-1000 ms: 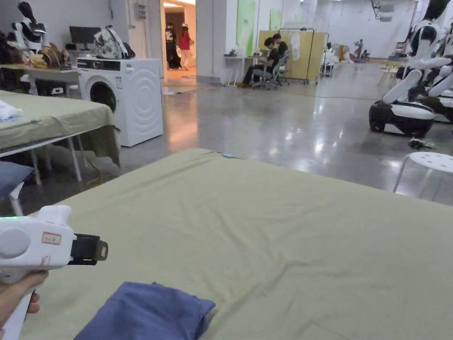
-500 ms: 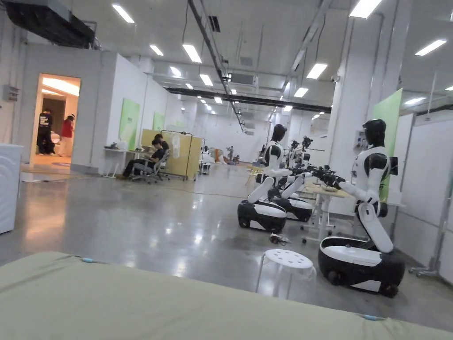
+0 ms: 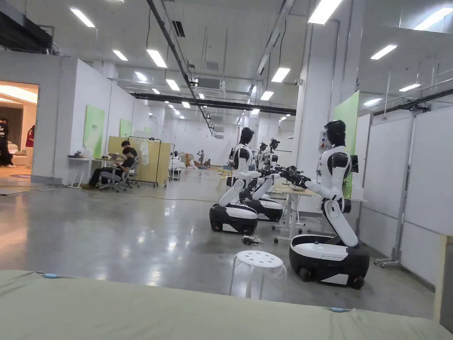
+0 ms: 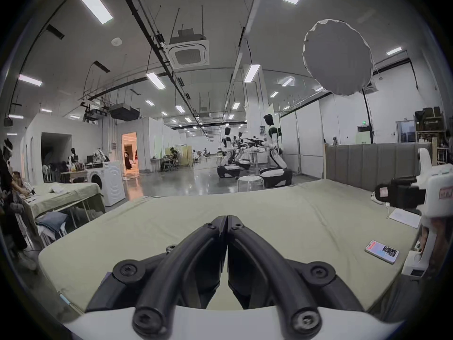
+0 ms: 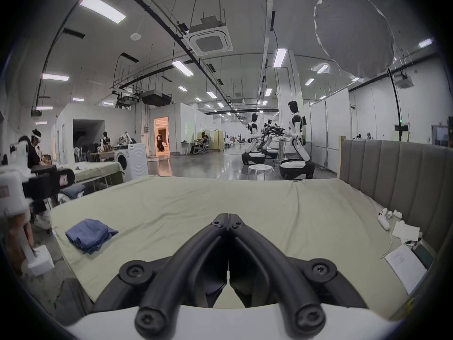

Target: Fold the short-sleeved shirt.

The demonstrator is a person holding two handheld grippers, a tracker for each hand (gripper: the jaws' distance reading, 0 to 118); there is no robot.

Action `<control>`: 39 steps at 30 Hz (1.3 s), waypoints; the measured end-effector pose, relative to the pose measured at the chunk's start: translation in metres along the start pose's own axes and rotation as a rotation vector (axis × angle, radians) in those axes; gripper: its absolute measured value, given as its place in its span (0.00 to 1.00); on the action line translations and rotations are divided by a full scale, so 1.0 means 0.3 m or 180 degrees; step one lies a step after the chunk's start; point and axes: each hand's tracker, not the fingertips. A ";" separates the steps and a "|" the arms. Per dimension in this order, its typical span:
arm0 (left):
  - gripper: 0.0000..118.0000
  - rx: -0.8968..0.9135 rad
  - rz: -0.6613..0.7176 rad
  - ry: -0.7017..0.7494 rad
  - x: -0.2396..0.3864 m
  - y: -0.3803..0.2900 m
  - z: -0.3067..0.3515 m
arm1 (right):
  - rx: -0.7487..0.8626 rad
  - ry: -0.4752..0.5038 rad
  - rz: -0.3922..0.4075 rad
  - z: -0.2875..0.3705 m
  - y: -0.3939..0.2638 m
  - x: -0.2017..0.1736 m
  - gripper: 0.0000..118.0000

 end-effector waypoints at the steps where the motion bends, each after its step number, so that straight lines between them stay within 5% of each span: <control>1: 0.03 0.0013 -0.0022 0.0047 0.004 0.001 0.003 | -0.0015 -0.0026 0.0032 -0.001 -0.004 -0.002 0.00; 18: 0.06 0.0204 -0.0017 -0.0050 0.032 0.066 0.036 | 0.0085 -0.0208 0.0062 0.037 0.027 -0.011 0.02; 20: 0.38 0.0246 -0.0059 -0.0057 0.031 0.068 0.049 | 0.0178 -0.0248 0.0034 0.044 0.028 -0.016 0.38; 22: 0.41 0.0319 -0.0043 -0.0018 0.035 0.072 0.051 | 0.0283 -0.0135 -0.0025 0.057 0.033 -0.015 0.83; 26: 0.47 0.0510 0.0139 -0.0104 0.019 0.076 0.083 | 0.0431 -0.0057 -0.0041 0.082 0.055 -0.029 0.96; 39: 0.48 0.0508 0.0235 0.0002 0.028 0.105 0.077 | 0.0445 0.0027 -0.0141 0.082 0.061 -0.039 1.00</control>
